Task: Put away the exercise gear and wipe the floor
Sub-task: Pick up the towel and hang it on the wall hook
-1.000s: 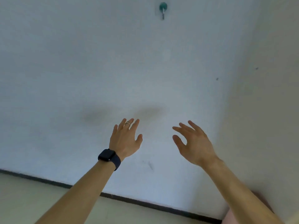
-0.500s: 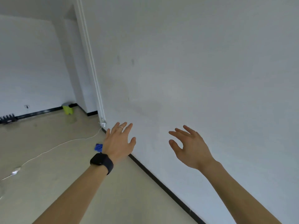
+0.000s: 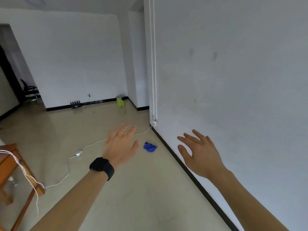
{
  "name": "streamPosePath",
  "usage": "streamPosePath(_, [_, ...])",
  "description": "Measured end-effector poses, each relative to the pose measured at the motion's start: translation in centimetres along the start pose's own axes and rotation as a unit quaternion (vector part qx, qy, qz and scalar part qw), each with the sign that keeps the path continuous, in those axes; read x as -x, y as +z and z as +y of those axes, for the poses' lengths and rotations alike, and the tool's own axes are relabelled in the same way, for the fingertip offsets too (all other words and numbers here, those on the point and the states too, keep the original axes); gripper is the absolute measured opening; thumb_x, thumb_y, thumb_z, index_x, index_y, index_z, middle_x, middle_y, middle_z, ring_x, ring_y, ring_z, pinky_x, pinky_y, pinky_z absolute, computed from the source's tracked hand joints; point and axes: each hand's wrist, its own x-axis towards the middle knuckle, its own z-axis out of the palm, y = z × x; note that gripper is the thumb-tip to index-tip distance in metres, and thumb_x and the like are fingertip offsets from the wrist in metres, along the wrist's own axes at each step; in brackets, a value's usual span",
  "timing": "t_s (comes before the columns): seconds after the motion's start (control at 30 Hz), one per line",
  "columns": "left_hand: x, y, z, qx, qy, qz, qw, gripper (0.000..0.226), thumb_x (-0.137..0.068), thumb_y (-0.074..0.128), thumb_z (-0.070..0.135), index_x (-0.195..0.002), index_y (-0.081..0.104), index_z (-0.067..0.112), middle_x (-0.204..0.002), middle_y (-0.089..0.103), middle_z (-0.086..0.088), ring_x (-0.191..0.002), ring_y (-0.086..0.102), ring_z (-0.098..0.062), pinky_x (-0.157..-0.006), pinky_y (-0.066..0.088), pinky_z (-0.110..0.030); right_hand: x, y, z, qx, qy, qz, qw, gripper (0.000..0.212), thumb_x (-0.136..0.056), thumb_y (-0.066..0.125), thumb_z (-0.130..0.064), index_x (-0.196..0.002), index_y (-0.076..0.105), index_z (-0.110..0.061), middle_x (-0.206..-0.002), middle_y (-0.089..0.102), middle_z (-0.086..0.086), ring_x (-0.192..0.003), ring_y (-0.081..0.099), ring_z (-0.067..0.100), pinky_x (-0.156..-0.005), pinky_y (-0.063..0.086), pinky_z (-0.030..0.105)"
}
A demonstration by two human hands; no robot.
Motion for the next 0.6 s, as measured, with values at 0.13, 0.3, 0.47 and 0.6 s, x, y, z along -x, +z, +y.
streamPosePath(0.13, [-5.7,3.1,-5.8,-0.01,-0.037,-0.01,0.999,0.058,-0.099,0.038,0.047,-0.153,0.026,0.033,-0.161,0.026,0.004,-0.151,0.011,-0.021,-0.122,0.01,-0.048,-7.9,5.3,-0.8,-0.008,-0.023,-0.03,0.999,0.056,-0.098,0.018,-0.058,-0.146,0.042,-0.042,-0.155,0.039,-0.014,-0.153,0.012,0.014,-0.123,0.011,0.045])
streamPosePath(0.3, [-14.3,7.3,-12.1,-0.02,-0.072,-0.018,0.997,0.058,-0.099,0.037,0.049,-0.154,0.024,0.035,-0.162,0.024,0.006,-0.152,0.008,-0.019,-0.122,0.008,-0.046,-19.4,12.0,-0.2,-0.029,-0.039,-0.047,0.998,0.043,-0.103,0.035,-0.049,-0.146,0.042,-0.043,-0.156,0.038,-0.015,-0.153,0.012,0.014,-0.123,0.01,0.044])
streamPosePath(0.47, [-22.8,11.6,-18.1,-0.018,-0.101,-0.011,0.995,0.06,-0.094,0.027,0.052,-0.153,0.027,0.039,-0.16,0.029,0.008,-0.152,0.012,-0.018,-0.122,0.011,-0.045,-30.8,18.6,0.1,-0.04,-0.055,-0.065,0.996,0.043,-0.103,0.036,-0.049,-0.144,0.043,-0.044,-0.155,0.039,-0.015,-0.152,0.012,0.013,-0.122,0.01,0.043])
streamPosePath(0.6, [-29.1,15.4,-24.1,-0.012,-0.124,-0.012,0.992,0.064,-0.089,0.021,0.053,-0.151,0.032,0.04,-0.158,0.033,0.007,-0.151,0.016,-0.018,-0.121,0.013,-0.046,-39.4,24.5,-1.2,-0.044,-0.063,-0.088,0.993,0.043,-0.102,0.033,-0.052,-0.142,0.046,-0.044,-0.154,0.042,-0.014,-0.152,0.015,0.014,-0.123,0.012,0.044])
